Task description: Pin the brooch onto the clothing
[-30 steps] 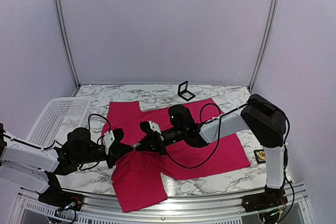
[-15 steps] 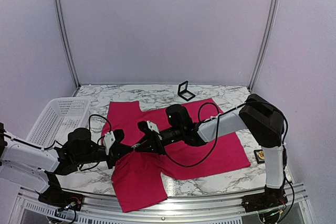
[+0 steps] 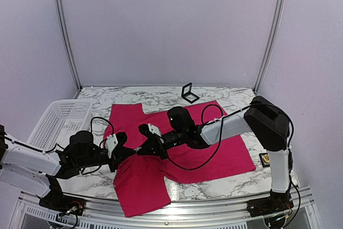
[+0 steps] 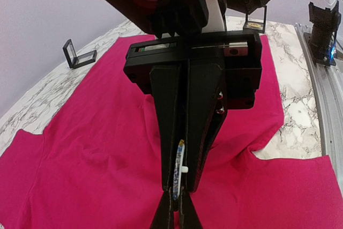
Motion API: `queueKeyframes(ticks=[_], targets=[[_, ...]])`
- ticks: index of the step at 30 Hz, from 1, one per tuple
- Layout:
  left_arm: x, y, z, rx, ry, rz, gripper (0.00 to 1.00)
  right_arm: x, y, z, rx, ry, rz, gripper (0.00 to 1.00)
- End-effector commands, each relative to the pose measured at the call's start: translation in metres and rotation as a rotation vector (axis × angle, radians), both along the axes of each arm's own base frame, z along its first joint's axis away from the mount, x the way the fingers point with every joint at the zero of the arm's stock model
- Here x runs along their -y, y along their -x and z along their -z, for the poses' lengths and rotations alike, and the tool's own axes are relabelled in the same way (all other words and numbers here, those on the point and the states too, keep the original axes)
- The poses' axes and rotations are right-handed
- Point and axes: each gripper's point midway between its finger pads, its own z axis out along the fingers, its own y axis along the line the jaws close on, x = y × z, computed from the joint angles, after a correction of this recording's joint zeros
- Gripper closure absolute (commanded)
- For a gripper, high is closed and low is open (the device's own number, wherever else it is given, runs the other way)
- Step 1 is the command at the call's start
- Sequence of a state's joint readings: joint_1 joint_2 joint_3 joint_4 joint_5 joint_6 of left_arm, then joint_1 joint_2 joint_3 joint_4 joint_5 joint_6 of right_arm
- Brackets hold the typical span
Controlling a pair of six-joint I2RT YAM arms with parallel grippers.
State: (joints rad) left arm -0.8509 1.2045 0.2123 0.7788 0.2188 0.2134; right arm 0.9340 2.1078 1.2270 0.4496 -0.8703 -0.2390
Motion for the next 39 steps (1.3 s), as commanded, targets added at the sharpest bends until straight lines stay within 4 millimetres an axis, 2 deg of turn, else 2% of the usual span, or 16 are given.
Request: queueKeyframes(ticks=[1,7,16,23,27,33,39], targets=[[0.014,0.009,-0.021,0.042,0.058,0.078,1.00,-0.011,-0.022,-0.006,0.026,0.002,0.084,0.99],[0.009,0.008,-0.019,0.050,0.051,0.060,1.00,0.003,-0.022,-0.017,-0.024,-0.054,0.076,0.98],[0.008,0.007,-0.019,0.056,0.046,0.048,1.00,0.006,-0.023,-0.019,-0.045,-0.056,0.091,0.91],[0.006,0.004,-0.018,0.061,0.041,0.031,1.00,0.011,-0.018,-0.018,-0.025,-0.046,0.079,0.78],[0.005,0.003,-0.017,0.062,0.035,0.024,1.00,0.014,-0.016,-0.020,-0.011,-0.042,0.076,0.74],[0.002,-0.004,-0.007,0.068,-0.004,-0.011,1.00,0.017,-0.013,-0.022,-0.005,-0.028,0.067,0.69],[-0.006,-0.013,0.014,0.123,-0.129,-0.086,1.00,0.025,-0.023,-0.031,0.041,-0.009,0.123,0.69]])
